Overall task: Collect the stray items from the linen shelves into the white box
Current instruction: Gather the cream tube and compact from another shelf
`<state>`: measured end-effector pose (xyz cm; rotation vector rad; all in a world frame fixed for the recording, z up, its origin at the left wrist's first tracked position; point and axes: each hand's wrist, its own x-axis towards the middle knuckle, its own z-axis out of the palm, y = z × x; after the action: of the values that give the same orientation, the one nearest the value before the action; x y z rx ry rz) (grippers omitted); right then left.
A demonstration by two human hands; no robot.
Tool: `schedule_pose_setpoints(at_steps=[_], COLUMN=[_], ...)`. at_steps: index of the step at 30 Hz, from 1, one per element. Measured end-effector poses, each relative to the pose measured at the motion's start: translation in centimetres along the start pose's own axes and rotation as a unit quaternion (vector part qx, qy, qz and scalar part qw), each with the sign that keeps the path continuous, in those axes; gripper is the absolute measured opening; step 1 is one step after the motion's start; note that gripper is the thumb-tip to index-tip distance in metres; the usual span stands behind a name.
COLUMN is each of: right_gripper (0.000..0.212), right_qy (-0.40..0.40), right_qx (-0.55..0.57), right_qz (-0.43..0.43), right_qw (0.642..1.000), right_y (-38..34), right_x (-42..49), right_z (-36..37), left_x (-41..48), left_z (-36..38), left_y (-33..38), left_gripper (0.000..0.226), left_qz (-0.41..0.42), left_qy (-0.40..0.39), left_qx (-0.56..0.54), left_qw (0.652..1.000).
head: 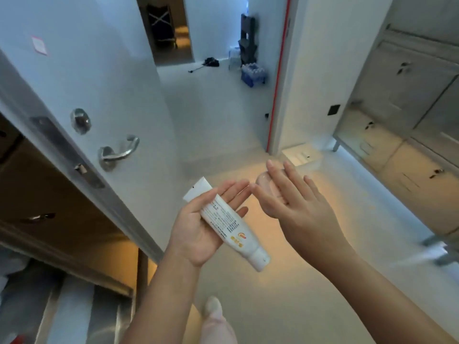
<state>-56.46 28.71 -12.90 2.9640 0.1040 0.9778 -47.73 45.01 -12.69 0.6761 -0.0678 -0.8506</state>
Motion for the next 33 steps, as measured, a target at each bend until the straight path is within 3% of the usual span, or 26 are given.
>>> schedule_pose_setpoints(at_steps=[14, 23, 33], right_gripper=[0.056, 0.055, 0.052], right_qy=[-0.02, -0.026, -0.039], right_qx=[-0.172, -0.265, -0.332], right_qz=[0.192, 0.277, 0.354], right_qw=[0.966, 0.923, 0.873], right_y=[11.4, 17.0, 20.7], right_x=[-2.0, 1.4, 1.4], right_z=[-0.8, 0.7, 0.1], left_x=[16.6, 27.6, 33.1], left_z=[7.2, 11.8, 16.2], left_y=[-4.7, -5.1, -8.4], left_gripper=[0.04, 0.035, 0.042], left_qz=[-0.198, -0.293, -0.376], left_qy=[-0.114, -0.204, -0.255], left_qx=[0.057, 0.062, 0.093], left_qw=[0.972, 0.932, 0.886])
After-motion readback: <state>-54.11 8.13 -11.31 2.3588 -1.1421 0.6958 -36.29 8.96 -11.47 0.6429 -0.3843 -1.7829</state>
